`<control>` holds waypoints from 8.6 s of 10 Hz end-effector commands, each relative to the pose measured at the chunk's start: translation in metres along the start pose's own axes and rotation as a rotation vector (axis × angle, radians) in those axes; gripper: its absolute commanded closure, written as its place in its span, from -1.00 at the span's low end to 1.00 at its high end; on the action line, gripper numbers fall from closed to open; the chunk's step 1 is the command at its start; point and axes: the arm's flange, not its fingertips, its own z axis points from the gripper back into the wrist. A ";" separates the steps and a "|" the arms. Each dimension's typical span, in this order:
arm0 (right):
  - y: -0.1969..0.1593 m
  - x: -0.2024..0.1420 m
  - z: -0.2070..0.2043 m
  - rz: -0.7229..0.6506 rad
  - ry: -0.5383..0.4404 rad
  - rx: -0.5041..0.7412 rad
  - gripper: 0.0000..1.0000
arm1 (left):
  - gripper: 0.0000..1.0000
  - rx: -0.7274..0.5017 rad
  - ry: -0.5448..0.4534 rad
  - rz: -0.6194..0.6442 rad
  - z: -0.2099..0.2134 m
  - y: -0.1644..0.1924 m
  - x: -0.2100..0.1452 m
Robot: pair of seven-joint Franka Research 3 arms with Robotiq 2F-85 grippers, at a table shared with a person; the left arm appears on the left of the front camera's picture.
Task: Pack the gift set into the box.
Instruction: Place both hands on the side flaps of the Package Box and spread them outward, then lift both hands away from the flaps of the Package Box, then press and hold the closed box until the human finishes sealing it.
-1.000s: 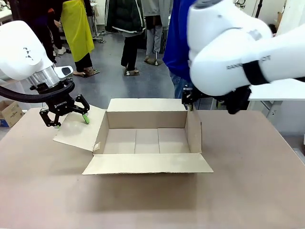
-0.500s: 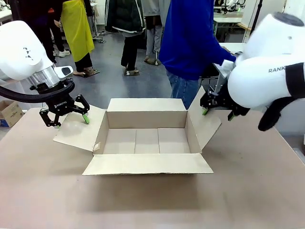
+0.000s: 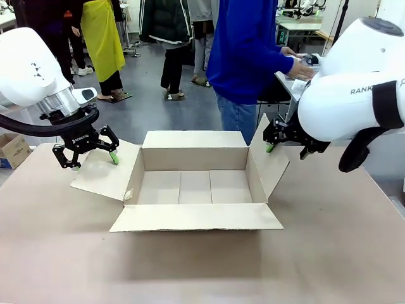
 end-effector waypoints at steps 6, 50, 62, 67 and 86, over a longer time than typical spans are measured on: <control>0.000 0.004 0.001 -0.006 -0.005 -0.025 -1.00 | -1.00 0.019 -0.008 0.014 0.002 0.000 -0.002; -0.240 -0.033 0.062 -0.664 0.184 1.009 -1.00 | -1.00 -1.463 0.304 -0.262 -0.011 0.223 0.034; -0.216 -0.023 0.100 -0.416 0.198 0.790 -1.00 | -1.00 -0.815 0.112 -0.250 0.027 0.217 0.005; -0.216 -0.023 0.100 -0.416 0.198 0.790 -1.00 | -1.00 -0.815 0.112 -0.250 0.027 0.217 0.005; -0.216 -0.023 0.100 -0.416 0.198 0.790 -1.00 | -1.00 -0.815 0.112 -0.250 0.027 0.217 0.005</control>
